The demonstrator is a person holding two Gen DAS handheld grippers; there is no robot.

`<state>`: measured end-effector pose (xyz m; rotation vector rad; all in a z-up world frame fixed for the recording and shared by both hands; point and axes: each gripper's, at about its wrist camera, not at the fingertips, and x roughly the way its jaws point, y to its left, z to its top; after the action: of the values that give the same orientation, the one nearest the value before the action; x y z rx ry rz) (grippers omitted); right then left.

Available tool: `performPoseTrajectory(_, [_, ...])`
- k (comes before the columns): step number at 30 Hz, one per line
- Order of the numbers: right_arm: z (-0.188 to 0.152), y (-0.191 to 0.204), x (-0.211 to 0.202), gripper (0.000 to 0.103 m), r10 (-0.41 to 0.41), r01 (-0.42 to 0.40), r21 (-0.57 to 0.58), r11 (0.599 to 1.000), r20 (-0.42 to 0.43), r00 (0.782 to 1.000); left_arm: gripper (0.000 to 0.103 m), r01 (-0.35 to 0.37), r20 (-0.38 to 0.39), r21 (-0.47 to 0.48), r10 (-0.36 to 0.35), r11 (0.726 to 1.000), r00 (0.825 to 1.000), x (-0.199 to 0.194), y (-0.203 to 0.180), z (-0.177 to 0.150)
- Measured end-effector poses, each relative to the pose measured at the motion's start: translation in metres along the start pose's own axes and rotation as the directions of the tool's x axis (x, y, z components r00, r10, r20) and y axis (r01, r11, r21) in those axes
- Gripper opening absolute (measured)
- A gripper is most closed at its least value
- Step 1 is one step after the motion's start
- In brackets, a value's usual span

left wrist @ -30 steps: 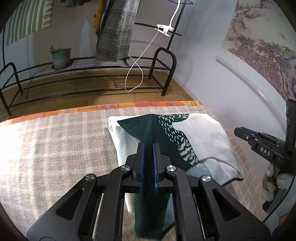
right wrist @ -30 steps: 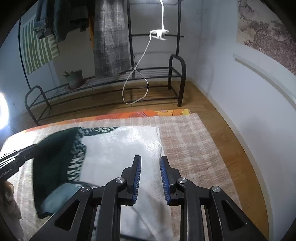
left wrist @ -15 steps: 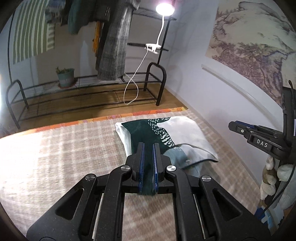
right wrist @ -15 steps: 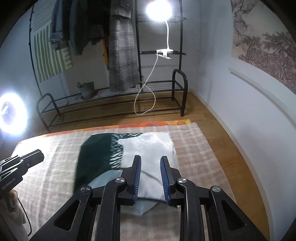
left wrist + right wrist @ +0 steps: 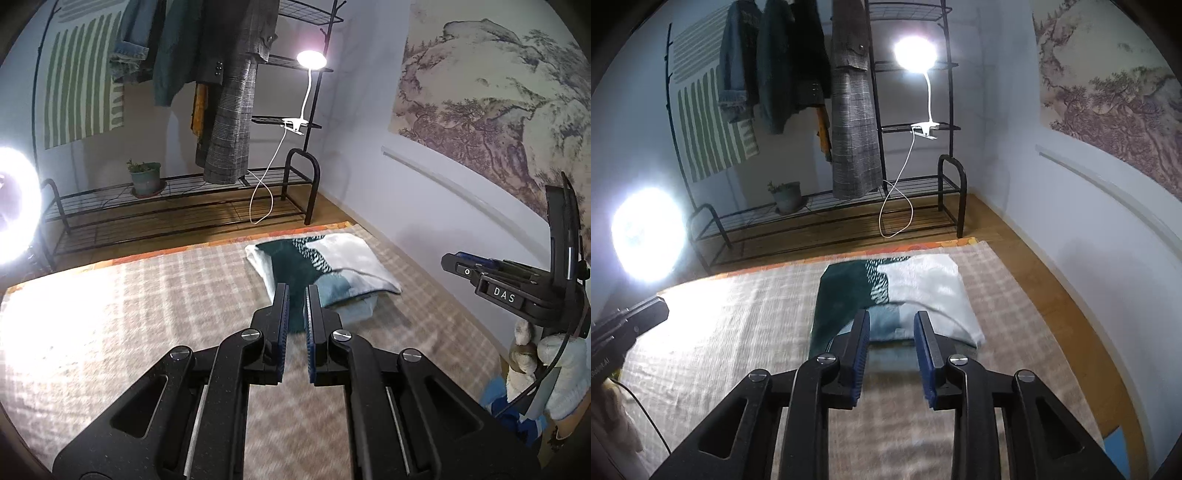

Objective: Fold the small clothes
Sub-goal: 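Lay the folded bundle down and open both tools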

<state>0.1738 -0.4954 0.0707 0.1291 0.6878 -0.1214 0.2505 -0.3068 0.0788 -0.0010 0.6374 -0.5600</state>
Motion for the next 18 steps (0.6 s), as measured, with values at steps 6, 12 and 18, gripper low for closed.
performPoseTrajectory(6, [-0.033,0.021,-0.033,0.028,-0.022,0.022,0.008,1.0,0.017,1.0,0.005,0.003,-0.016,0.008,-0.003,1.0,1.0,-0.034,0.006,-0.034])
performPoseTrajectory(12, [-0.06,0.035,-0.058,0.033,-0.038,0.037,0.022,0.999,0.049,0.998,0.005,-0.001,-0.015,0.02,0.001,1.0,1.0,-0.054,0.009,-0.063])
performPoseTrajectory(18, [-0.08,0.045,-0.068,0.04,-0.04,0.037,0.044,0.998,0.073,0.997,0.01,0.011,0.009,0.03,-0.011,0.999,1.0,-0.067,0.008,-0.08])
